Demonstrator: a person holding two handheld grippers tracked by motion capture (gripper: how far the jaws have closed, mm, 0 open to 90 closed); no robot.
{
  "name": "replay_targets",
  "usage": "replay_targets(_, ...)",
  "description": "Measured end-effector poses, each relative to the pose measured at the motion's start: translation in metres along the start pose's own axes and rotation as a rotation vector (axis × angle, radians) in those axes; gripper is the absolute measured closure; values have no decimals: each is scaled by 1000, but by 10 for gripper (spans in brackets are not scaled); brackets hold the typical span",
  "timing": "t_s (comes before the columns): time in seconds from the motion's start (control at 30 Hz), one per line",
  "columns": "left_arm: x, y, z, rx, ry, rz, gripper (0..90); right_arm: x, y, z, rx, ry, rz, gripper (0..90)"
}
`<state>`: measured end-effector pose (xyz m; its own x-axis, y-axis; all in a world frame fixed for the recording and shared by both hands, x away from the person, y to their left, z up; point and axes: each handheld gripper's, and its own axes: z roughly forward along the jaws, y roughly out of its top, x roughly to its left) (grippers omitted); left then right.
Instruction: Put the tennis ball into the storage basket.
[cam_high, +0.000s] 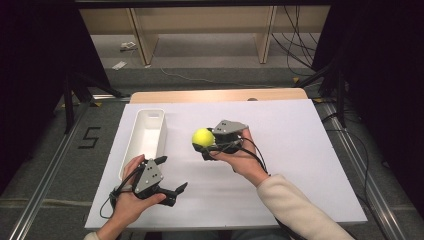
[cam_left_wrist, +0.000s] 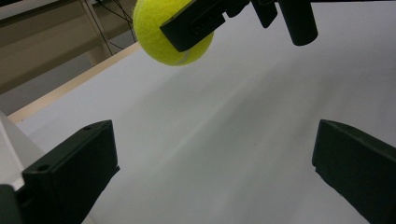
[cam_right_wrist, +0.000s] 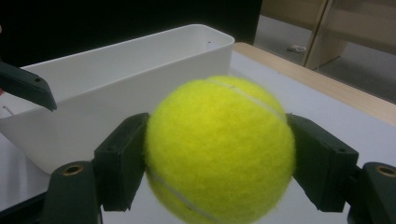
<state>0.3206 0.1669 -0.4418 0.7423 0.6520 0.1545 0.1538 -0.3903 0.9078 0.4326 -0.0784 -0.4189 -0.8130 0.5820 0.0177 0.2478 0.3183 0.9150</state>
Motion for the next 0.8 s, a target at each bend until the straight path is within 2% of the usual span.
replay_targets(0.8,-1,1,0,0,-2,-2,0,7,7,10,-6,21,-2,266)
